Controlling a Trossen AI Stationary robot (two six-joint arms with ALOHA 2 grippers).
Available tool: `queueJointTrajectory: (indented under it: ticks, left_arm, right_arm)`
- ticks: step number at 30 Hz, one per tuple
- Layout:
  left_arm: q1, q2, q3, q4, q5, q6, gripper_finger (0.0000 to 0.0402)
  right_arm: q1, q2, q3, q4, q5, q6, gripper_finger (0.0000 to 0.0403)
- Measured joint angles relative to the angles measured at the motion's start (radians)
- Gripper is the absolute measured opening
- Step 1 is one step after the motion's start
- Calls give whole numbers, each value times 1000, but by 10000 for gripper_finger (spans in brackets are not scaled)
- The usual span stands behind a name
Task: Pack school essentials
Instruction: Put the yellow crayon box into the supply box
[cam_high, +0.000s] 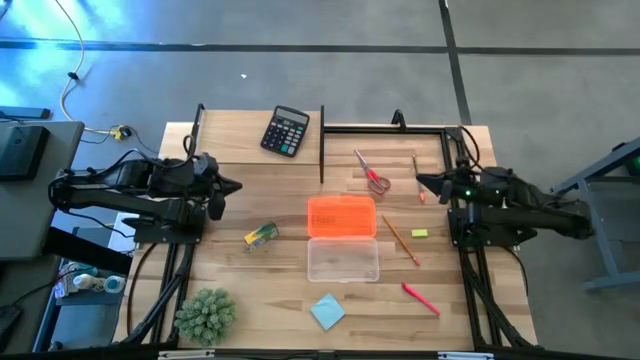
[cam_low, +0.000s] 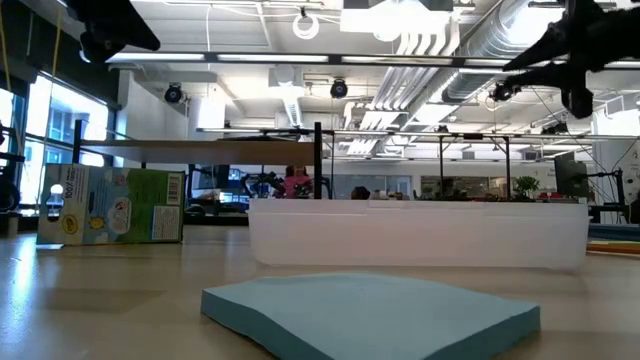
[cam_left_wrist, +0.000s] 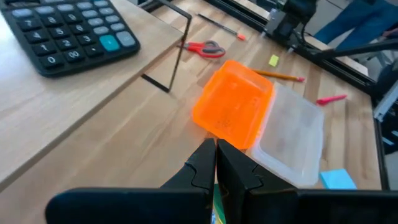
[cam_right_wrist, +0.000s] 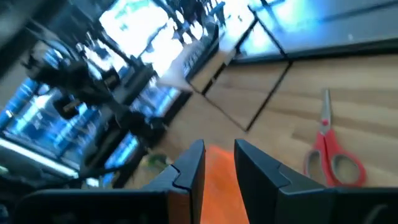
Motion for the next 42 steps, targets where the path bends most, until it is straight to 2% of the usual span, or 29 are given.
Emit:
queueJointTrajectory:
  ticks: [6, 11, 14, 18, 25, 28, 31, 42]
  left_arm:
    - [0, 0, 0, 1, 6, -2, 5]
    - [0, 12, 0, 2, 42, 19, 8]
    - [0, 25, 0, 2, 74, 40, 25]
    - [0, 58, 0, 2, 101, 56, 72]
    - [-1, 158, -1, 2, 114, 30, 179]
    - [-11, 230, -1, 2, 112, 34, 210]
    - [-21, 306, -1, 2, 111, 34, 221]
    - [-83, 554, -2, 39, 115, -18, 223]
  right_arm:
    - [0, 195, 207, -211, -33, -10, 78]
    - [0, 295, 350, -295, 30, -64, 78]
    - [0, 325, 416, -335, 72, -89, 78]
    - [0, 342, 475, -389, 92, -97, 78]
    - [0, 342, 497, -439, 91, -55, 78]
    - [0, 342, 497, -444, 91, -53, 78]
    - [0, 342, 497, -444, 91, -51, 78]
    - [0, 342, 497, -467, 91, -53, 78]
